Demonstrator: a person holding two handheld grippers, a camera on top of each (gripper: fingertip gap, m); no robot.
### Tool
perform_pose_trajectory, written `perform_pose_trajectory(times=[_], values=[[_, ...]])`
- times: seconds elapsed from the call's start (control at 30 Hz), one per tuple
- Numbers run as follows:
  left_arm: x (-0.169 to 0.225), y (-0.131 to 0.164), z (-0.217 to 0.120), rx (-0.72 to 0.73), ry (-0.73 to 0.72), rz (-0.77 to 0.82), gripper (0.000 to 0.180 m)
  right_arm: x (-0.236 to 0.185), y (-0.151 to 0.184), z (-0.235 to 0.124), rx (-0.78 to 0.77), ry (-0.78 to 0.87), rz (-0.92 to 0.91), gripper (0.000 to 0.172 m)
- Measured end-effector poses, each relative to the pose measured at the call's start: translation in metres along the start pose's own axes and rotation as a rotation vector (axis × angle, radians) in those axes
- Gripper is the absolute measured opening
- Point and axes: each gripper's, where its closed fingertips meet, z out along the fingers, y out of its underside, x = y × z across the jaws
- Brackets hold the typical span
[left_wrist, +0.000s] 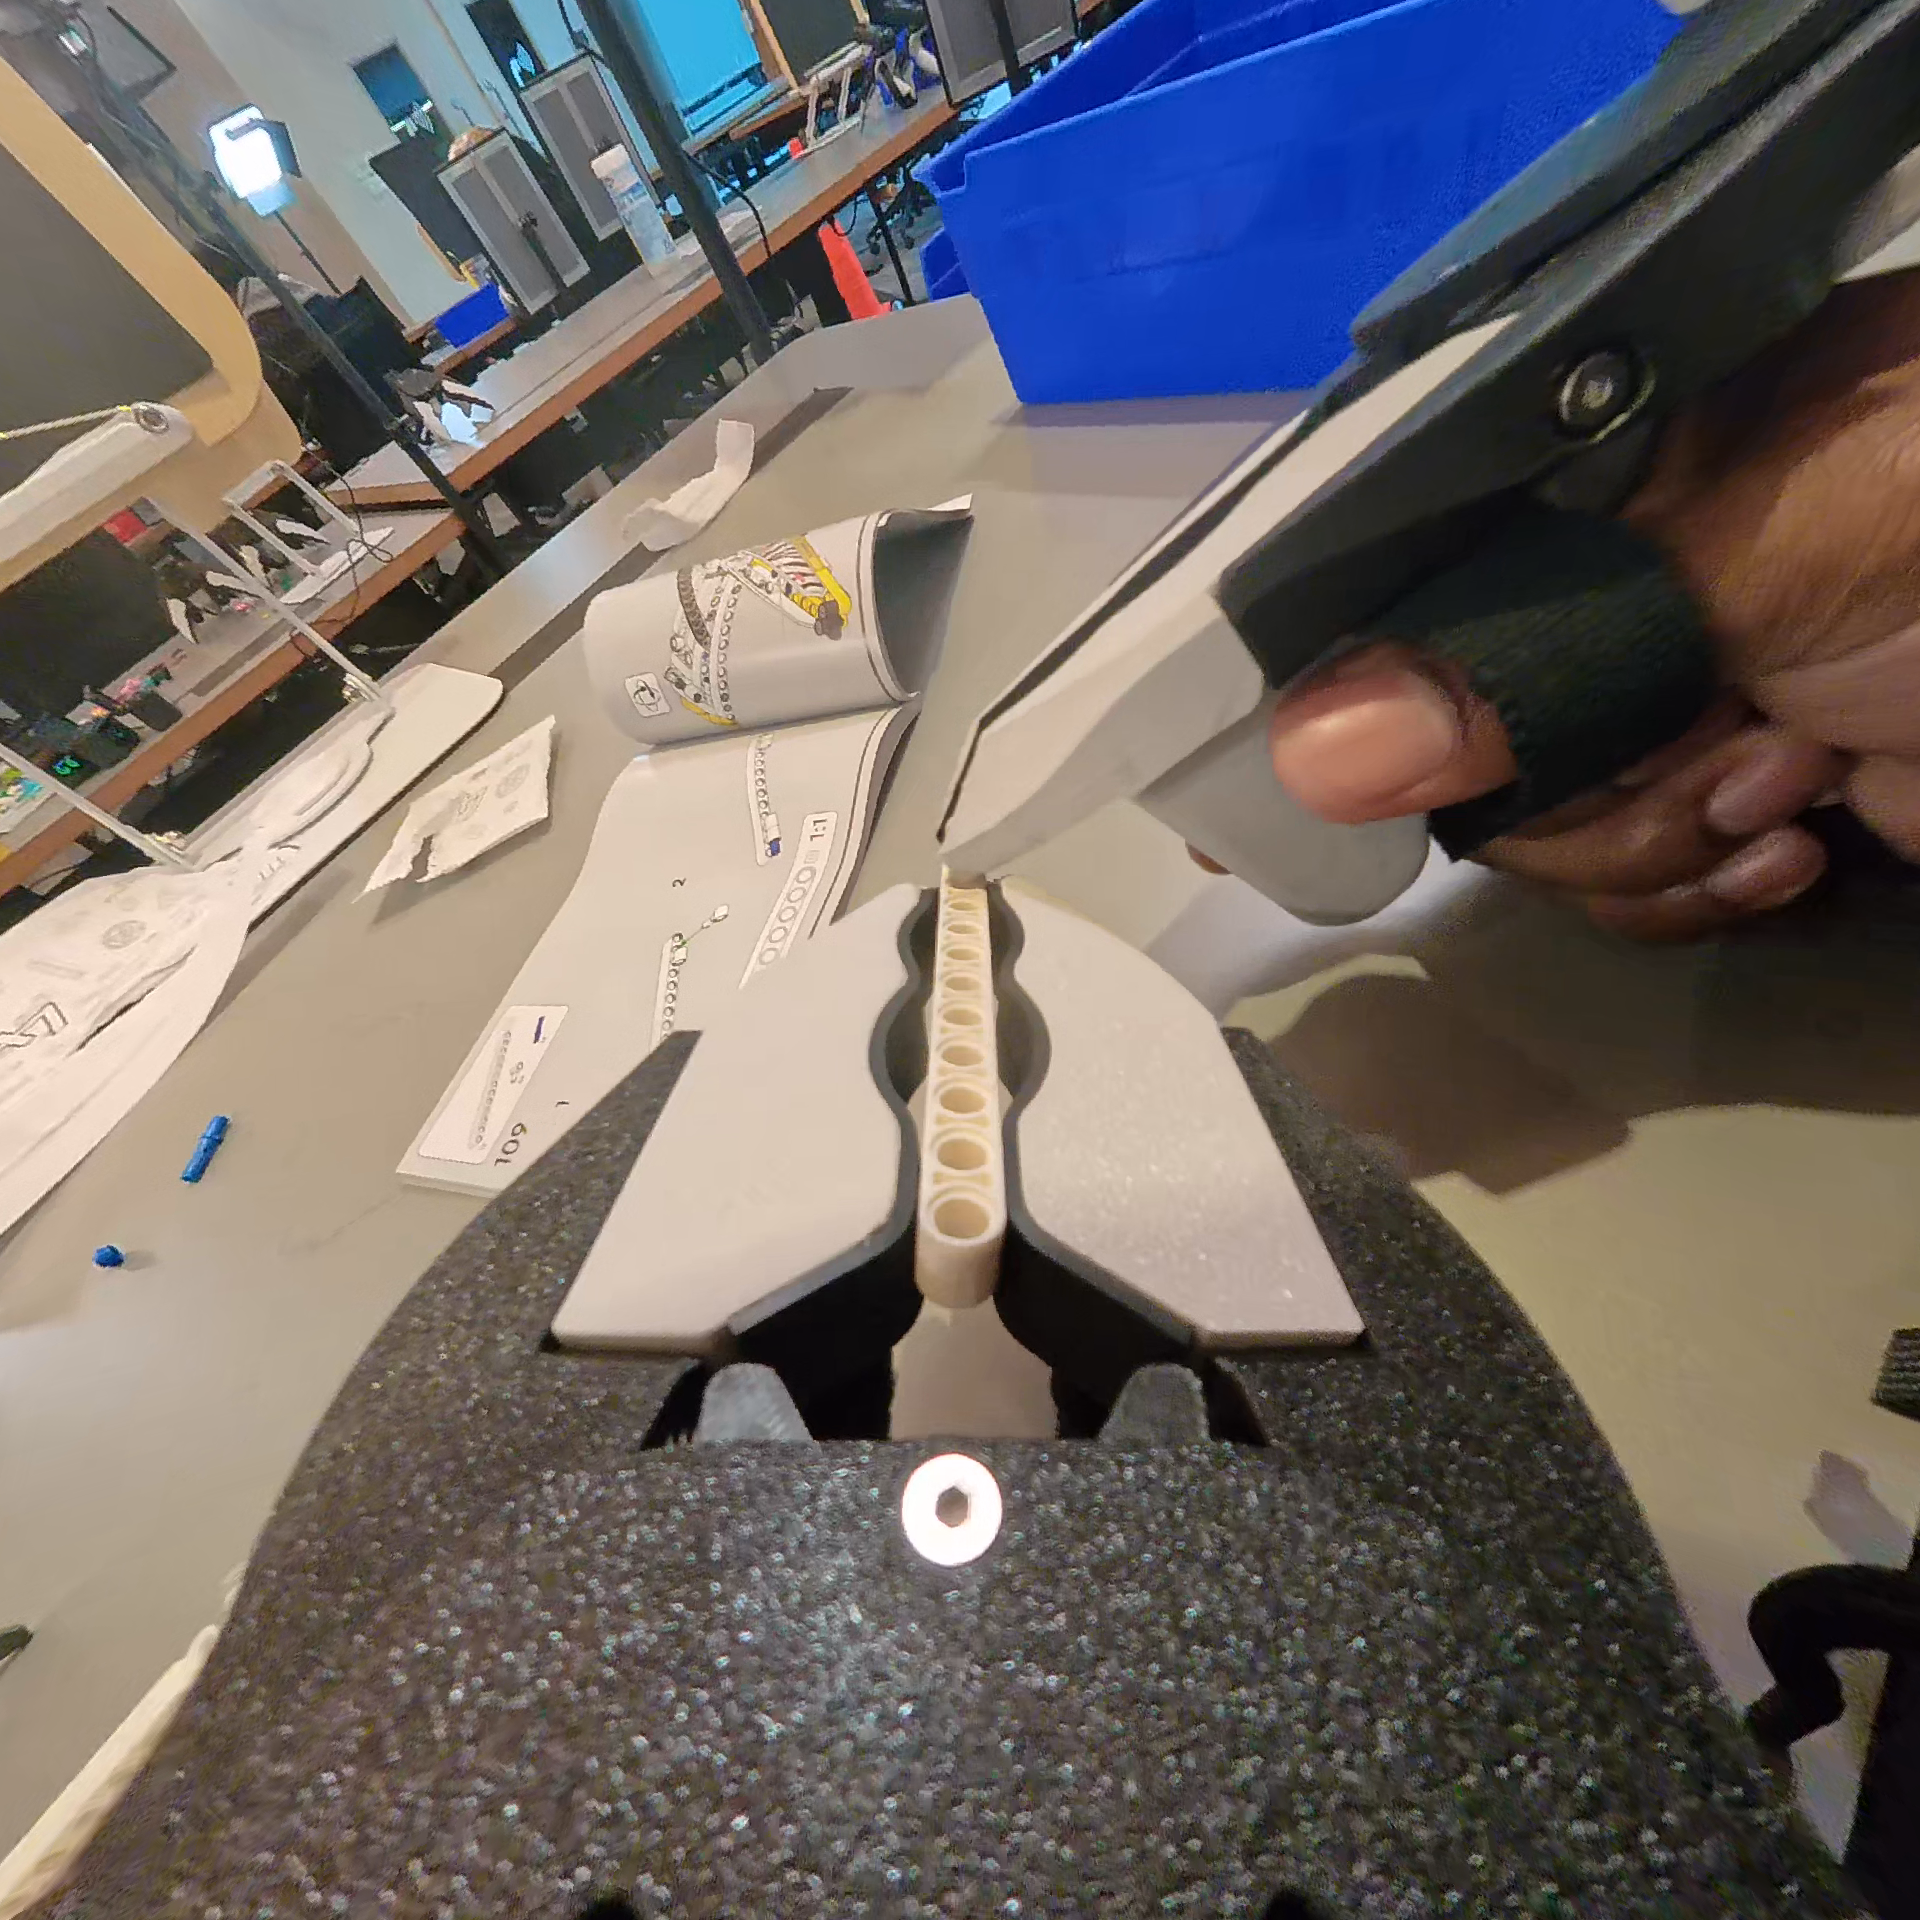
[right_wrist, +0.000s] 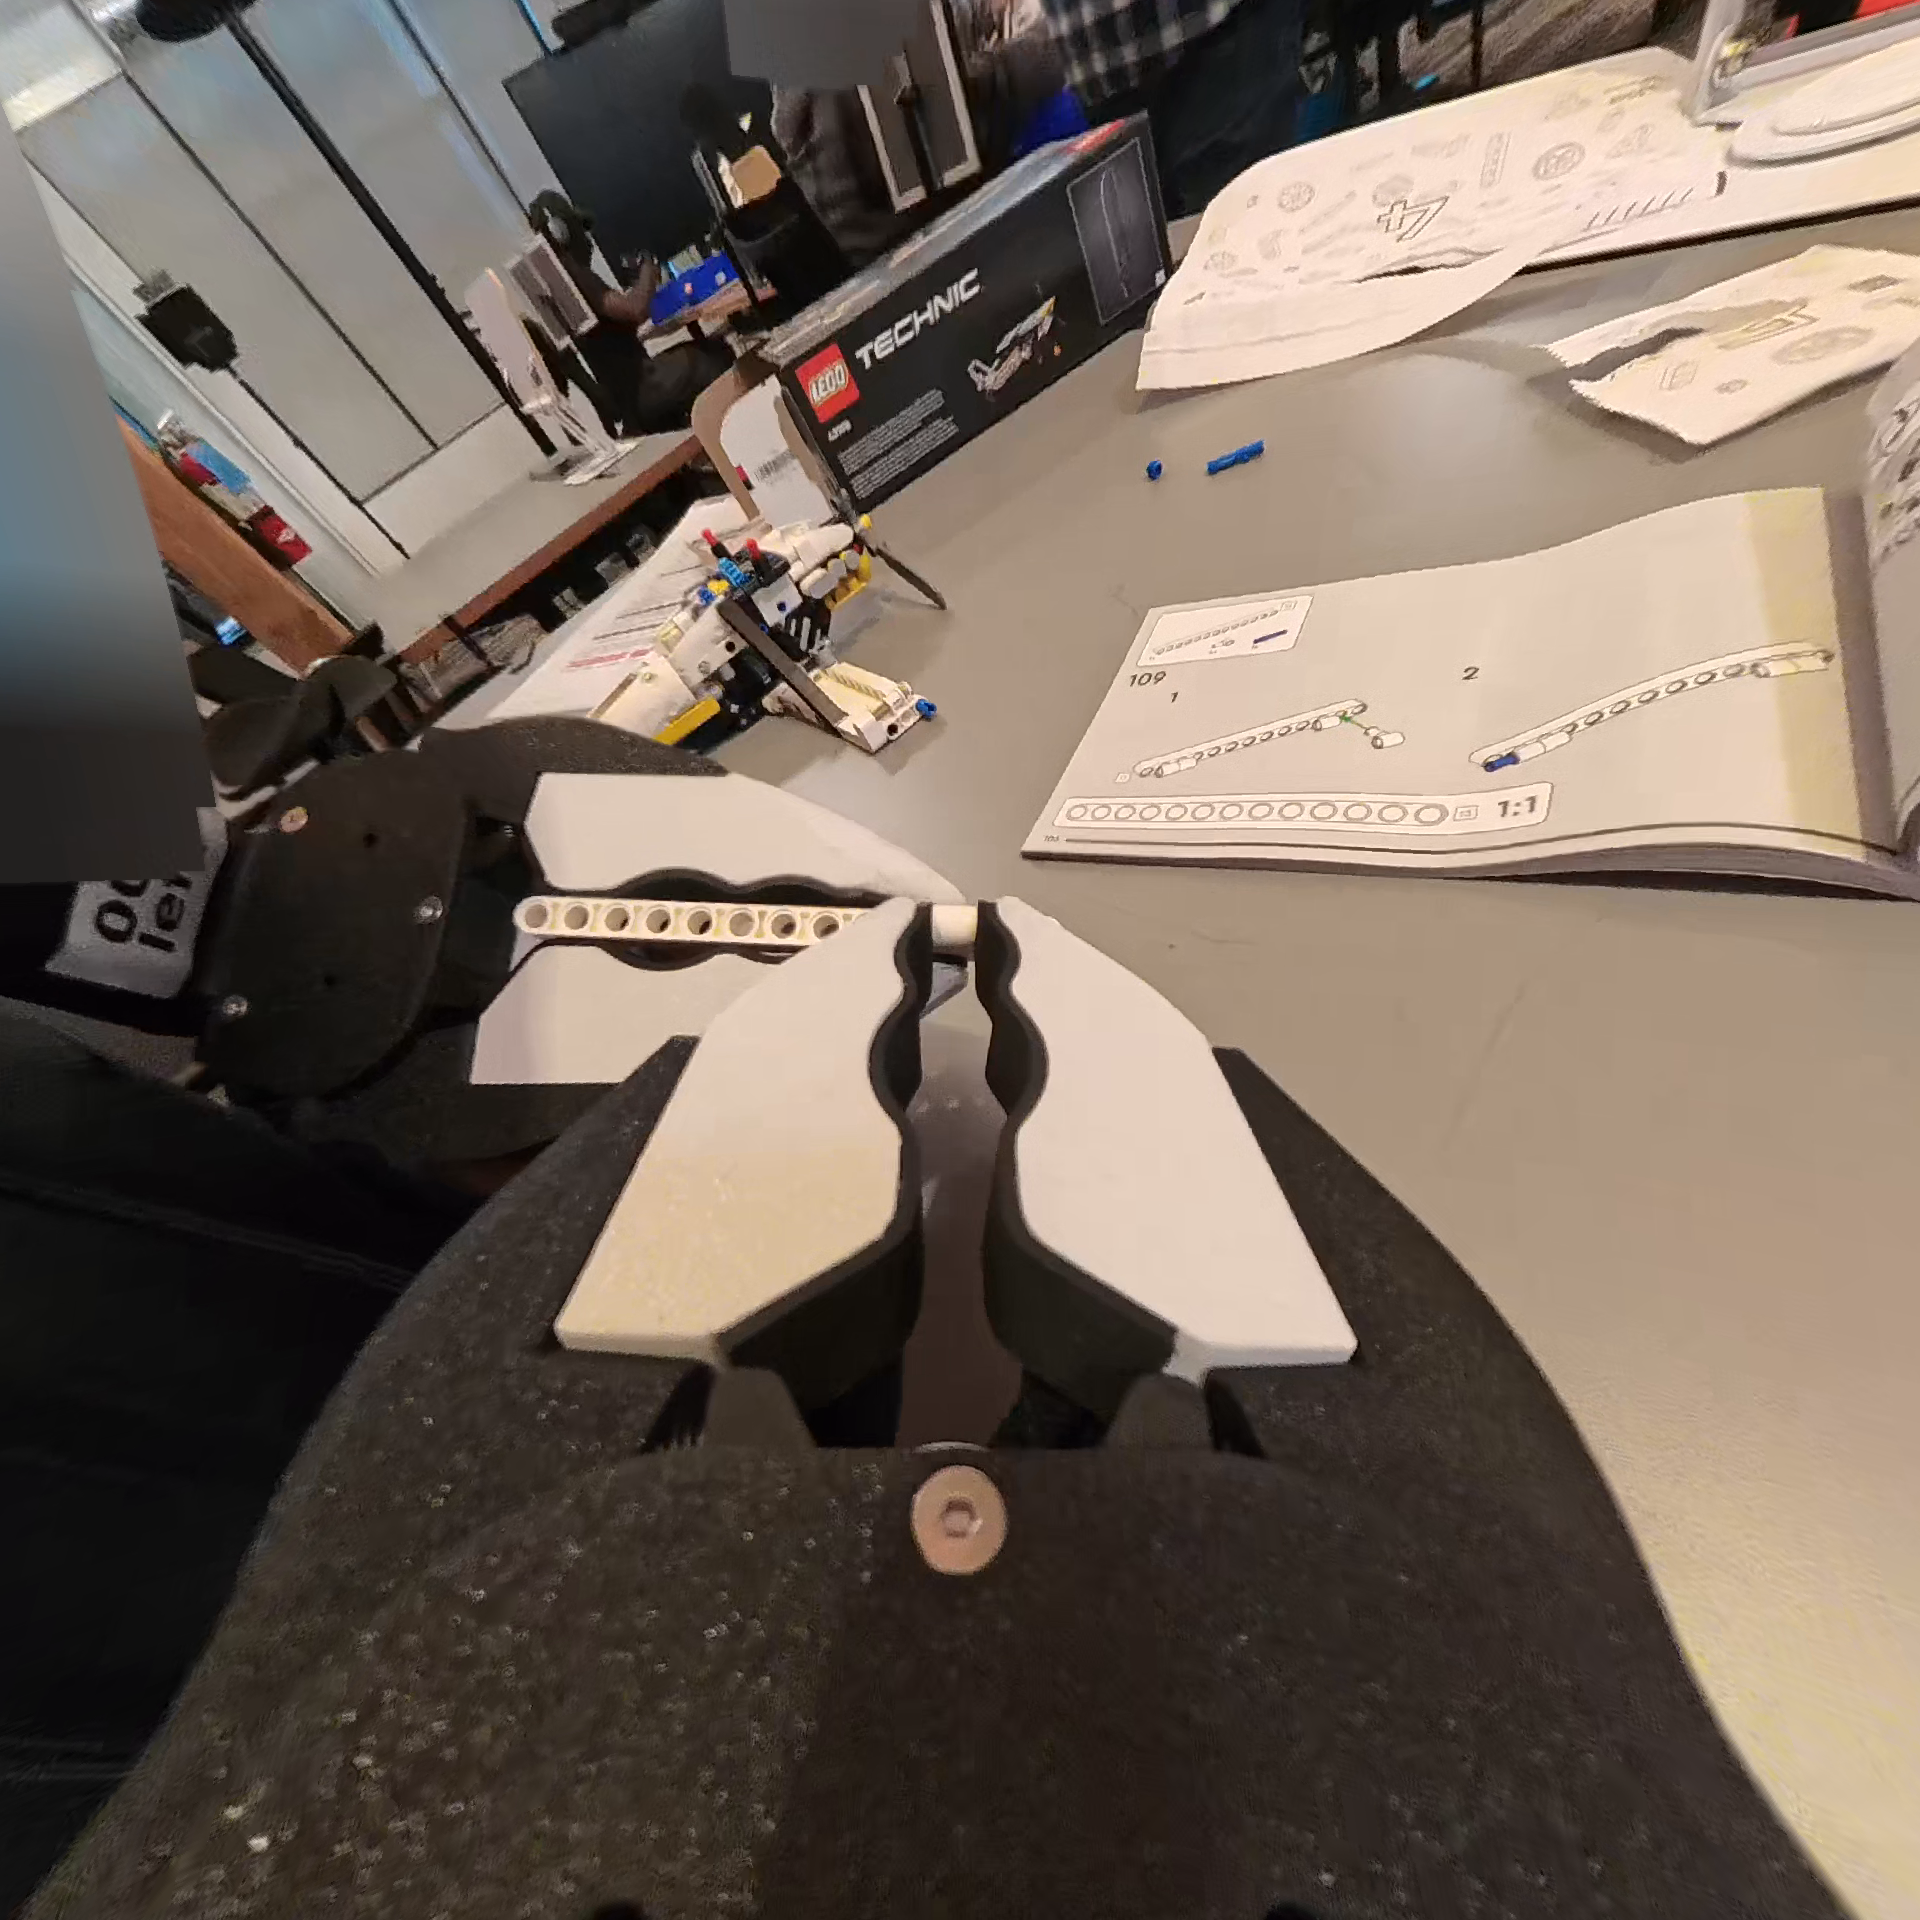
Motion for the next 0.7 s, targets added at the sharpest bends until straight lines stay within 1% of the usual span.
perform_pose_trajectory(times=[0.07, 0.1, 0.13, 0.17, 0.2, 0.23, 0.3, 0.37, 0.4, 0.47, 0.57, 0.6, 0.63, 0.67, 0.7], values=[[0.0, -0.002, 0.0, 0.016, 0.011, -0.029, 0.01, 0.0, -0.003, -0.001, 0.025, 0.015, -0.022, 0.007], [-0.003, 0.002, 0.001, -0.009, -0.004, -0.037, 0.01, 0.001, -0.01, -0.006, 0.076, 0.02, -0.019, 0.008], [-0.014, 0.021, 0.004, -0.139, -0.057, -0.065, 0.01, 0.005, -0.027, -0.018, 0.182, 0.034, -0.011, 0.007], [-0.017, 0.019, 0.003, -0.121, -0.048, -0.121, 0.009, 0.013, -0.037, -0.03, 0.235, 0.079, -0.019, 0.007], [-0.019, 0.018, 0.003, -0.105, -0.043, -0.149, 0.009, 0.02, -0.039, -0.038, 0.237, 0.126, -0.044, 0.007], [-0.018, 0.016, 0.003, -0.09, -0.034, -0.148, 0.009, 0.022, -0.036, -0.04, 0.223, 0.135, -0.046, 0.008], [-0.016, 0.016, 0.004, -0.09, -0.008, -0.148, 0.009, 0.02, -0.031, -0.044, 0.214, 0.103, -0.015, 0.008], [-0.013, 0.015, 0.004, -0.081, 0.034, -0.173, 0.009, 0.025, -0.042, -0.063, 0.24, 0.124, -0.061, 0.008], [-0.014, 0.014, 0.003, -0.069, 0.04, -0.19, 0.009, 0.031, -0.055, -0.081, 0.259, 0.174, -0.114, 0.008], [-0.016, 0.011, 0.001, -0.044, 0.063, -0.226, 0.009, 0.052, -0.085, -0.127, 0.287, 0.328, -0.236, 0.008], [-0.014, 0.009, 0.0, -0.026, 0.108, -0.257, 0.009, 0.106, -0.12, -0.211, 0.256, 0.666, -0.341, 0.008], [-0.013, 0.006, 0.001, -0.012, 0.128, -0.266, 0.009, 0.127, -0.123, -0.236, 0.222, 0.777, -0.344, 0.008], [-0.009, -0.001, 0.002, 0.025, 0.172, -0.284, 0.009, 0.148, -0.122, -0.255, 0.172, 0.85, -0.328, 0.008], [-0.005, -0.012, 0.003, 0.059, 0.228, -0.314, 0.009, 0.166, -0.116, -0.268, 0.116, 0.895, -0.292, 0.014], [0.001, -0.024, 0.006, 0.086, 0.291, -0.336, 0.009, 0.182, -0.109, -0.276, 0.068, 0.916, -0.252, 0.024]])
